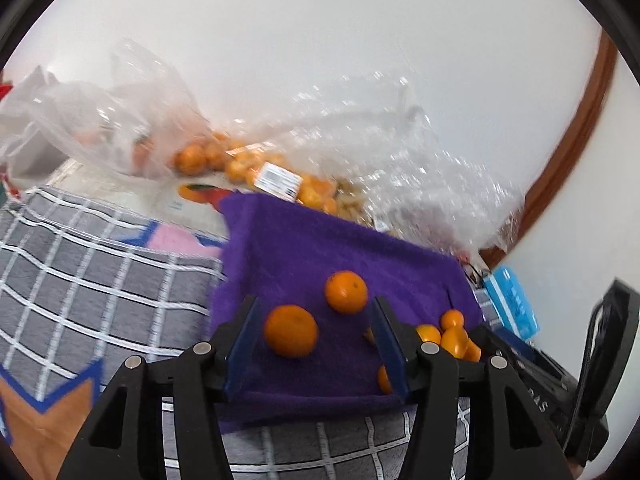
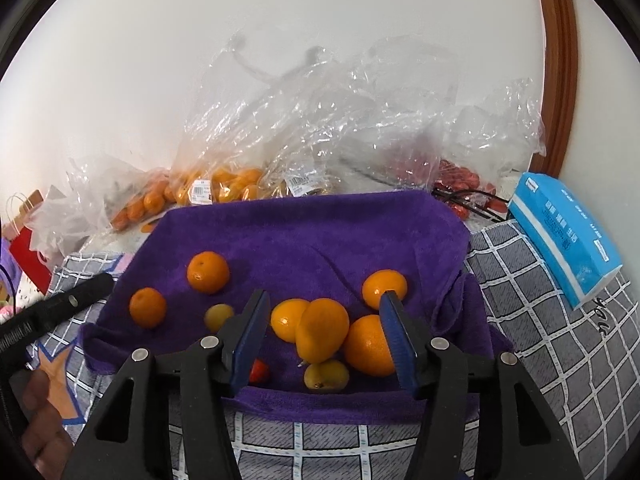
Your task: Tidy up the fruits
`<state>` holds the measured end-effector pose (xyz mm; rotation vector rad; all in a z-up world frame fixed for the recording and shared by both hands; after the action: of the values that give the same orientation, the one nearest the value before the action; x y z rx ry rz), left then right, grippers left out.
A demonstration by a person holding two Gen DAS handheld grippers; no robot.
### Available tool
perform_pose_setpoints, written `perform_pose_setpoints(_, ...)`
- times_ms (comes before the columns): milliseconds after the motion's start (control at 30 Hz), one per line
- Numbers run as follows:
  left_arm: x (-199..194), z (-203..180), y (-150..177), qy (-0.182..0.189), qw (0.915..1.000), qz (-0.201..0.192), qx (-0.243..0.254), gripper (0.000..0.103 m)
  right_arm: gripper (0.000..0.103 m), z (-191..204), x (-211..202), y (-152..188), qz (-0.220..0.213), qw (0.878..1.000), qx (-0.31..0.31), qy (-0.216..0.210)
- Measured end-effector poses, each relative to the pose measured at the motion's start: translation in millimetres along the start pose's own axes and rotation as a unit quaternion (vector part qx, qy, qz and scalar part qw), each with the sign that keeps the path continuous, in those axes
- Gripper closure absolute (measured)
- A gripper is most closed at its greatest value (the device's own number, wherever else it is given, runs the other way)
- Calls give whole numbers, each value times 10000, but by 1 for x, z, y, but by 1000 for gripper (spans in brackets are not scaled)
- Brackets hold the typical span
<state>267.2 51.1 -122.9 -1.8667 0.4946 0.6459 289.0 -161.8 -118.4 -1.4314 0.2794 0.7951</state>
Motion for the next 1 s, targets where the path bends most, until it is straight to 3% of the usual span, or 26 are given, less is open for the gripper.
perform_pose_setpoints(300,-52,18,-6,-574,9977,-183,306,44,42,15,-54,-4,-182,9997,-67,163)
perform_pose_setpoints(400,-74,15,1,-619,9973,-254,305,36,42,17,-78,-4,-240,9996,111,97)
perform_pose_setpoints(667,-127,-19,21,-931,9901,-564,888,19,41,29,-133,4,-233,9987,-69,451)
perform_pose_setpoints(767,-140,-29,28,-982,9888,-554,975,15,23,34,-150,10,-260,9988,-111,405)
perform_pose_setpoints(933,-152,-39,36,-1036,9871,-519,1107,13,8,41,-173,16,-456,9978,-199,433)
perform_pose_setpoints(1000,-156,-42,37,-1008,9874,-496,1111,13,6,43,-178,17,-480,9972,-268,503)
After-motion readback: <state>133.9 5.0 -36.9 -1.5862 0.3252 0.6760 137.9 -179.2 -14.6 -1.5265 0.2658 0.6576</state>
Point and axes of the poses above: each gripper's, at about its wrist camera, not at the fingertips, and x roughly the way its jaws point, z to its left, y to its underside, the point moved 8 cm from there along x, roughly the way its jaws point, and after that the axes turned 10 degrees about -y, right-handed, at the moved point
